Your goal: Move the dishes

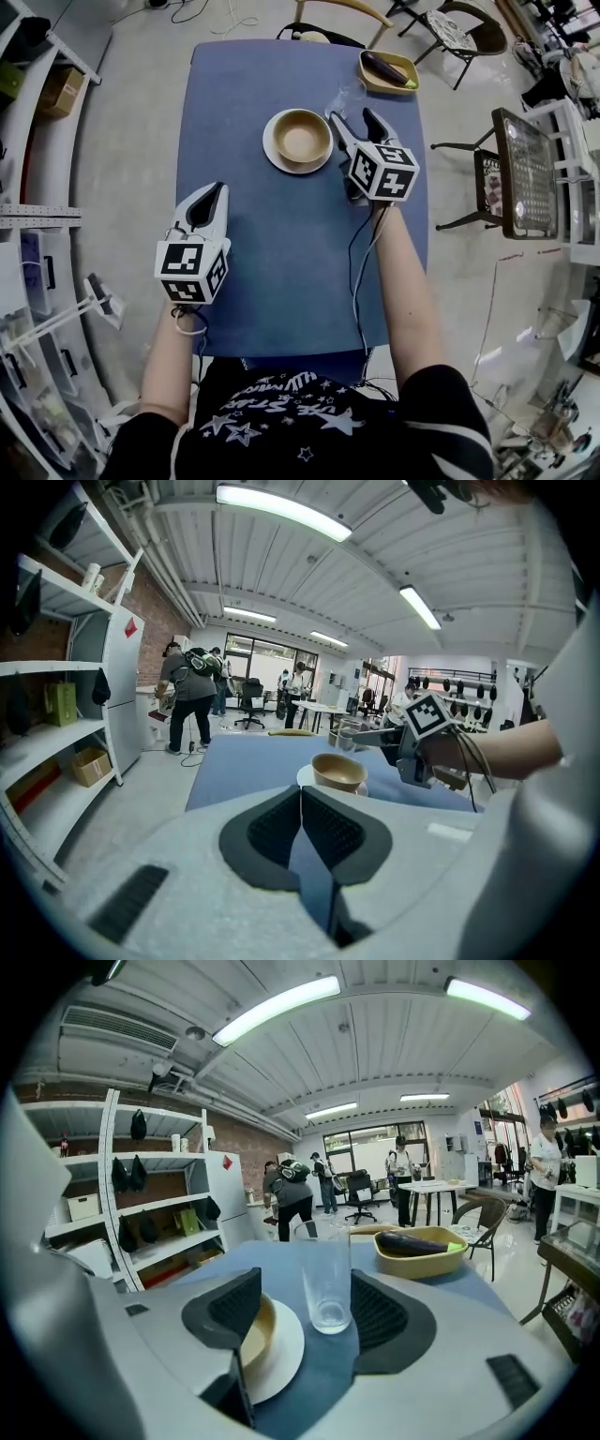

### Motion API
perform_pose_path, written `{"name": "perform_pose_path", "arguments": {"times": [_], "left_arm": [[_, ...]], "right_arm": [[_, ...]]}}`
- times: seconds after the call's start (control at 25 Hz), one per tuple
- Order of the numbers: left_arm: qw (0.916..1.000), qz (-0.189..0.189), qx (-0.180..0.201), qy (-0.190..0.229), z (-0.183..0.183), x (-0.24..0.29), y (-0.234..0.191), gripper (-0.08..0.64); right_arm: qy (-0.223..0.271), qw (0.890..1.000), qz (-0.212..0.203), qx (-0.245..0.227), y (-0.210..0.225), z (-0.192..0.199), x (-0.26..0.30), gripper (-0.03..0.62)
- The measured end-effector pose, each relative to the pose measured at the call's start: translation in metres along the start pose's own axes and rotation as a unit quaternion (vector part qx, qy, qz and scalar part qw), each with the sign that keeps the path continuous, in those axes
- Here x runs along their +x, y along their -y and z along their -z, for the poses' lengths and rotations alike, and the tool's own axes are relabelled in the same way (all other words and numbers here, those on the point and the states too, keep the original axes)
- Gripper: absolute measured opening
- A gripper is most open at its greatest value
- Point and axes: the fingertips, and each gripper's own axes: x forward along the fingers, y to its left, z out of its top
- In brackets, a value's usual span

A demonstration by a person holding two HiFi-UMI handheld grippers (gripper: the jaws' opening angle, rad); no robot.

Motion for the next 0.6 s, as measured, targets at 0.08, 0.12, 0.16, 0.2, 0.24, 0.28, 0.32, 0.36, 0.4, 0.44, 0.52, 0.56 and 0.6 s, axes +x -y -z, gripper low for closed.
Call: {"name": "perform_pose_path", "arguments": {"times": [0.08,0.12,0.16,0.2,0.24,0.28,0.32,0.36,0.4,0.44,0.52,0.56,0.6], "left_arm": [[1.0,0.0,-0.002,-0.001,0.0,-0.002,0.002,0.021],[1.0,0.001,-0.003,-0.001,0.001,-0.004,0.003,0.021],[1.0,0.001,-0.004,-0.001,0.001,-0.005,0.004,0.021],[1.0,0.002,-0.004,0.0,0.0,-0.006,0.005,0.02],[1.0,0.002,-0.005,0.0,0.0,-0.008,0.005,0.021],[1.0,0.002,-0.006,0.0,0.001,-0.009,0.005,0.021],[1.0,0.001,-0.007,0.0,0.001,-0.01,0.005,0.021],[1.0,0.001,-0.007,-0.001,0.002,-0.011,0.004,0.021],[1.0,0.0,-0.008,-0.002,0.003,-0.012,0.003,0.021],[1.0,-0.001,-0.009,-0.003,0.004,-0.013,0.002,0.021],[0.9999,-0.004,-0.012,-0.003,0.005,-0.015,0.0,0.02],[0.9999,-0.005,-0.013,-0.003,0.005,-0.016,-0.001,0.021],[0.9999,-0.005,-0.014,-0.003,0.006,-0.017,-0.002,0.021]], "right_arm": [[-0.018,1.0,0.0,0.01,-0.007,0.01,-0.004,0.277],[-0.029,1.0,-0.001,0.014,-0.011,0.015,-0.005,0.264],[-0.039,0.999,-0.002,0.017,-0.016,0.02,-0.005,0.248],[-0.05,0.999,-0.002,0.02,-0.02,0.025,-0.004,0.231],[-0.06,0.998,-0.002,0.022,-0.023,0.03,-0.003,0.225],[-0.071,0.997,-0.001,0.025,-0.026,0.034,-0.001,0.216],[-0.081,0.996,0.001,0.029,-0.027,0.039,0.0,0.209],[-0.091,0.995,0.003,0.034,-0.029,0.043,0.002,0.204],[-0.1,0.994,0.007,0.039,-0.029,0.048,0.003,0.198],[-0.109,0.993,0.012,0.046,-0.029,0.052,0.004,0.19],[-0.125,0.99,0.018,0.059,-0.028,0.06,0.005,0.181],[-0.131,0.989,0.019,0.066,-0.028,0.063,0.006,0.176],[-0.135,0.988,0.02,0.072,-0.028,0.066,0.007,0.172]]}}
